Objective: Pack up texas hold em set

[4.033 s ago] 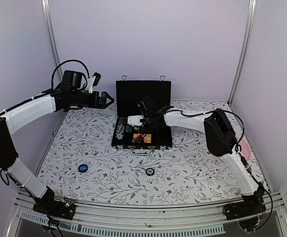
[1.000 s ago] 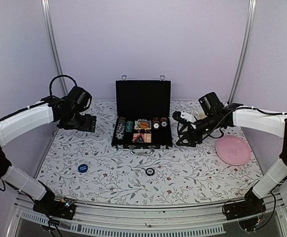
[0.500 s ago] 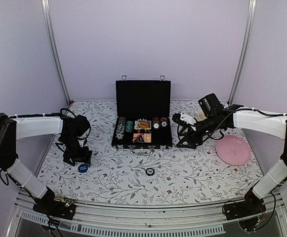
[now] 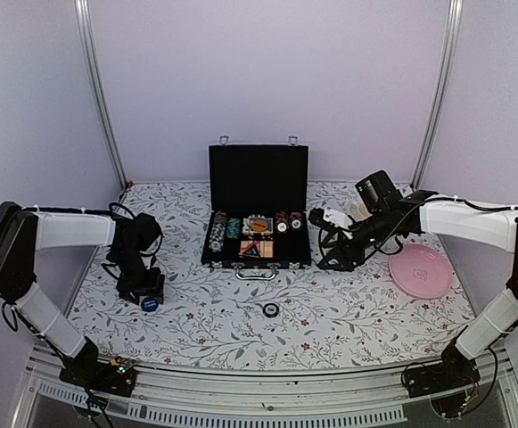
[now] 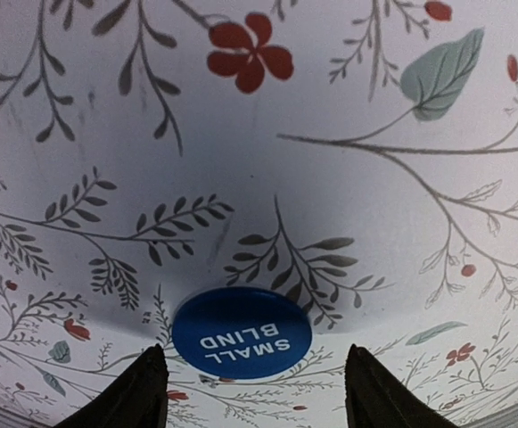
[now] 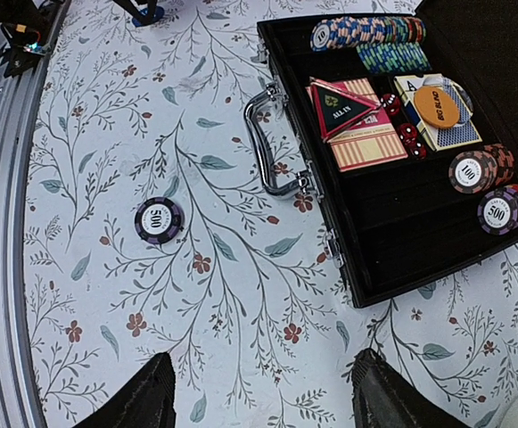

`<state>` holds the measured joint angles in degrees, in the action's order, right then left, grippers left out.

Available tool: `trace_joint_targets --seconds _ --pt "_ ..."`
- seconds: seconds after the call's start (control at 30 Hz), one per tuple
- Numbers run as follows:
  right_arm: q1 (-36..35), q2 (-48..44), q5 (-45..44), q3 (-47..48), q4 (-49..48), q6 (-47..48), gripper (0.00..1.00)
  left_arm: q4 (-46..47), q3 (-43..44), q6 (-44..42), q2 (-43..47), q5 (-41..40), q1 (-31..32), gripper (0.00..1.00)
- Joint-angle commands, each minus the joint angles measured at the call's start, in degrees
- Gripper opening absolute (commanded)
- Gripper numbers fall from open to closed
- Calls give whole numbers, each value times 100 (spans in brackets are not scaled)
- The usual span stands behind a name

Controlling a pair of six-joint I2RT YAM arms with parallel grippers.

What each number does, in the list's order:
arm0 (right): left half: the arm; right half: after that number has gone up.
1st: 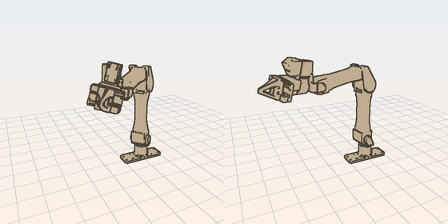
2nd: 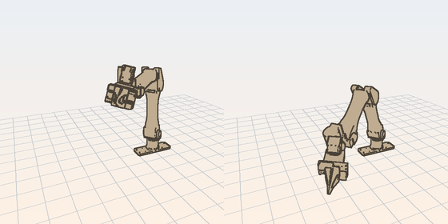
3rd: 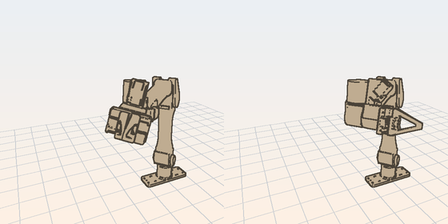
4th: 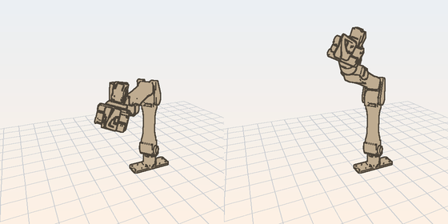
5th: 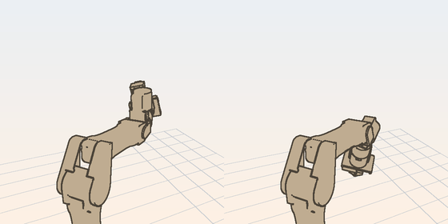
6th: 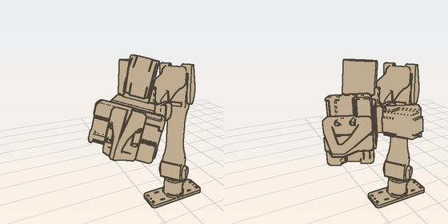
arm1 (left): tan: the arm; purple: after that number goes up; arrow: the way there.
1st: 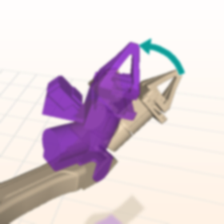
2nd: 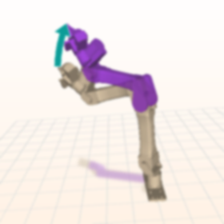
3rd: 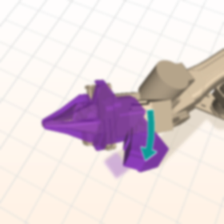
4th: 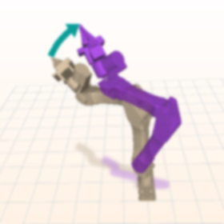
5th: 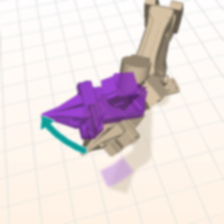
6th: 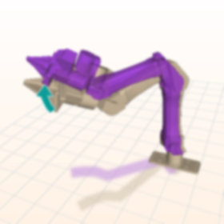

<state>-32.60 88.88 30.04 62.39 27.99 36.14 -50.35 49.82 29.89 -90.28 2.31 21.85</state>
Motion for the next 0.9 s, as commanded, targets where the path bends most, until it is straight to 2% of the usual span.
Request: trace_joint_targets --seconds 0.0,0.43,0.77,0.87 --pt "-52 -125 -131 -97 -30 94 63 254 -72 21 -144 -81 -101 67" --pt "-142 -4 -258 -105 13 163 63 378 -195 -21 -277 -210 -102 63" --pt "-183 74 -321 -96 47 189 64 394 -236 -113 -292 156 -93 52" --pt "-194 105 -349 -95 58 192 64 371 -227 -128 -289 257 -59 54"
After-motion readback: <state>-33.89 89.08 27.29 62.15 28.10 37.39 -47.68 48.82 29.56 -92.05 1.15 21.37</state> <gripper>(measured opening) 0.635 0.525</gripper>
